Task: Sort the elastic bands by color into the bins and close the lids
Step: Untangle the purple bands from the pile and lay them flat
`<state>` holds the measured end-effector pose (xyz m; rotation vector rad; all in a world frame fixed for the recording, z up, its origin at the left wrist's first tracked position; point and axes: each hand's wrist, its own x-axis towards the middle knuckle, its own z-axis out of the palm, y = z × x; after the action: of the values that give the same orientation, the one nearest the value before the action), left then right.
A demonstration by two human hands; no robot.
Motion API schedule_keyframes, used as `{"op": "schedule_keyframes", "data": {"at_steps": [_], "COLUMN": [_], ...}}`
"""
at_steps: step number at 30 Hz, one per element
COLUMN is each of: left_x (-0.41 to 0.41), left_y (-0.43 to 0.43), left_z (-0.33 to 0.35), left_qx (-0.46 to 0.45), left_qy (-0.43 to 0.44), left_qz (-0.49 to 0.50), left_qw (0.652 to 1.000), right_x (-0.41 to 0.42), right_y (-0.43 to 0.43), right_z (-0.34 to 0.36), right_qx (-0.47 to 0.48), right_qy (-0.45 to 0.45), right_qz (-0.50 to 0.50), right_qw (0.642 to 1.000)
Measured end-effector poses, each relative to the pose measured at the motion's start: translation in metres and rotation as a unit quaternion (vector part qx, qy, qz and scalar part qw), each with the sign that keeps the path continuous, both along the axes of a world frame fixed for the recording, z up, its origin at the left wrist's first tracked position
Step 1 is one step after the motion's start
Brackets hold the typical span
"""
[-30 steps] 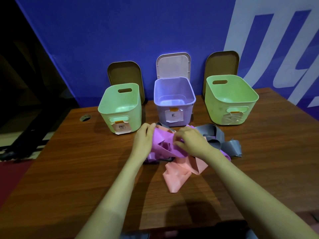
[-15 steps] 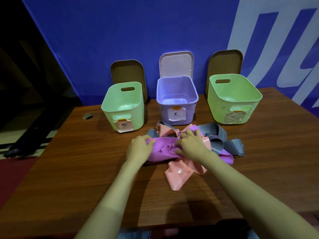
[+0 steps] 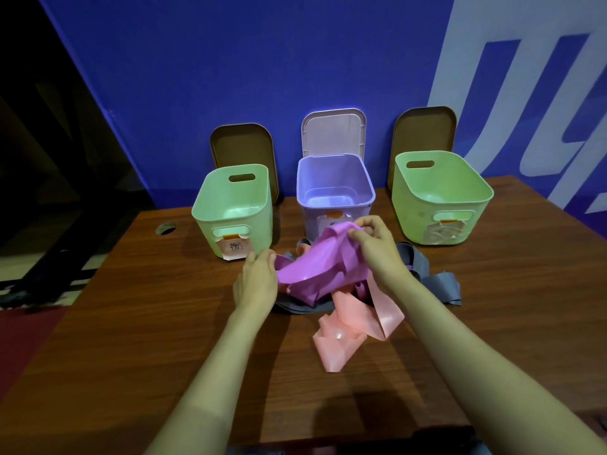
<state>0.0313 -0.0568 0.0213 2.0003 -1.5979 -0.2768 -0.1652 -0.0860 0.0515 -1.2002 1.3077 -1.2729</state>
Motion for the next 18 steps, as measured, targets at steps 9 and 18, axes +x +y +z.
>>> {"op": "schedule_keyframes", "data": {"at_steps": [9, 18], "left_x": [-0.006, -0.050], "left_y": [0.003, -0.014], "left_z": [-0.019, -0.011], "left_qx": [0.063, 0.137], "left_qy": [-0.074, 0.015], "left_qz": [-0.053, -0.182], "left_qw": [0.994, 0.974], "right_x": [-0.023, -0.033], "right_y": [-0.003, 0.000], "right_z": [-0.002, 0.011], "right_qx": [-0.019, -0.125], "right_qy": [-0.024, 0.180], "right_qz": [-0.022, 0.004], "right_qw": [0.999, 0.976]}}
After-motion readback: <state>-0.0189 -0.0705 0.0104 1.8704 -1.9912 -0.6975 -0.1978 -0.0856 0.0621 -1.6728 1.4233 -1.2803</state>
